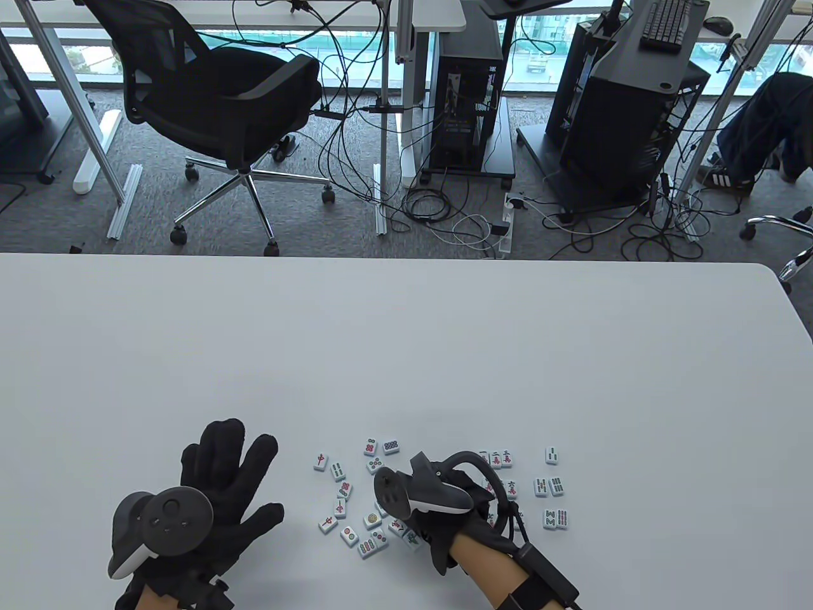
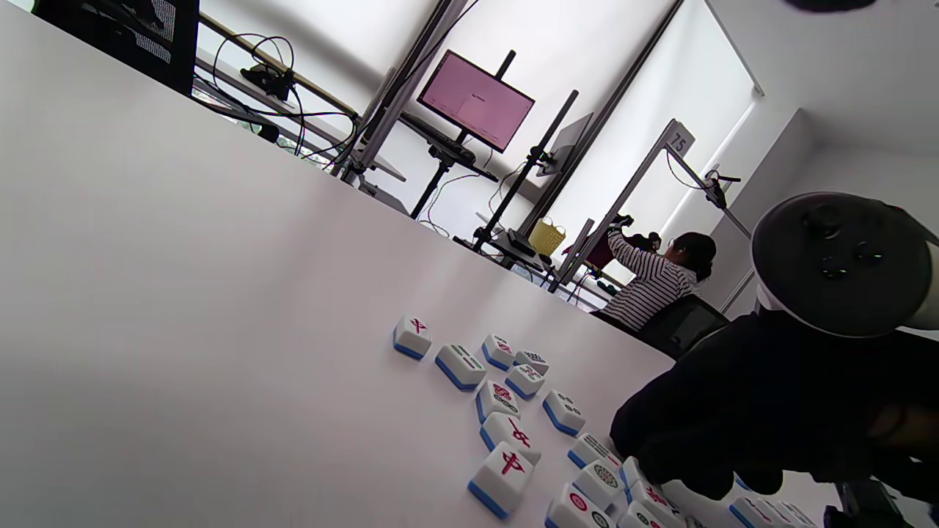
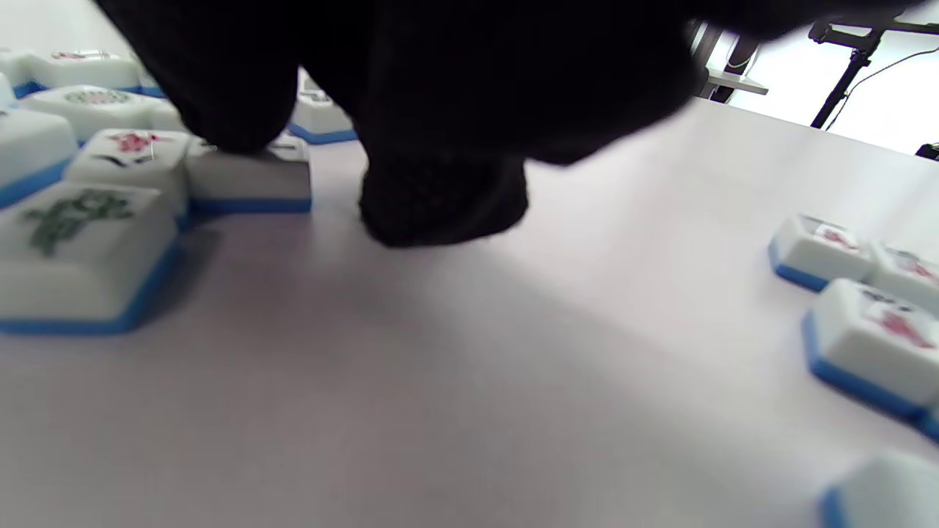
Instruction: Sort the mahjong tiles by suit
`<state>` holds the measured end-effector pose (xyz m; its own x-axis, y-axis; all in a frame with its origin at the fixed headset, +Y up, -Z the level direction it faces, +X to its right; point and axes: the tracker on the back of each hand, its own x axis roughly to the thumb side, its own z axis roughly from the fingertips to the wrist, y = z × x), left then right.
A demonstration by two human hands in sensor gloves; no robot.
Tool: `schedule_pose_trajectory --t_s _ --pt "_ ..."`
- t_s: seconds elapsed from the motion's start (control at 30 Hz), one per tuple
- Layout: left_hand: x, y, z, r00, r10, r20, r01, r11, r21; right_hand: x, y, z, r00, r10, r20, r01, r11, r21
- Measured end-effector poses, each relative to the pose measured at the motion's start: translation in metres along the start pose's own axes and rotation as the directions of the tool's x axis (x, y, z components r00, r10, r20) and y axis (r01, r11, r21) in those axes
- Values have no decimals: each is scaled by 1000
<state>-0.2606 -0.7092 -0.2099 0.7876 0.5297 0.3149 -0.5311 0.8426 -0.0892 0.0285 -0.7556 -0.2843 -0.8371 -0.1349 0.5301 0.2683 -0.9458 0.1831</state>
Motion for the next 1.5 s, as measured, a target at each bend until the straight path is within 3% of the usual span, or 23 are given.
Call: schedule_pose_trajectory --t_s 0.23,0.4,0.57,0.83,1.03,1.23,1.37,1.5 --pt "0 0 1 1000 1 2 -1 1000 2 -14 -2 -5 996 -8 -86 5 999 -42" --pt "0 0 1 1000 3 3 -3 1000 3 -6 -6 -3 998 -22 -57 20 999 -30" --pt "0 0 1 1000 2 3 -2 1000 1 0 1 -10 998 -11 -61 15 998 64" --pt "0 0 1 1000 1 0 -1 1000 -3 -2 4 -11 1000 -17 -18 17 1000 25" --pt "0 0 0 1000 3 -8 -3 1000 -2 -46 -13 -2 989 -142 -43 140 988 -62" --pt "-2 2 0 1000 4 -21 -4 1000 7 -114 -33 8 988 -111 -110 100 990 -98" --pt "-2 2 0 1000 3 -27 -3 1000 7 -155 -23 15 962 -150 -226 130 986 -103" --pt "-3 2 -1 999 0 -34 0 1000 3 -168 0 19 961 -30 -273 24 999 -27"
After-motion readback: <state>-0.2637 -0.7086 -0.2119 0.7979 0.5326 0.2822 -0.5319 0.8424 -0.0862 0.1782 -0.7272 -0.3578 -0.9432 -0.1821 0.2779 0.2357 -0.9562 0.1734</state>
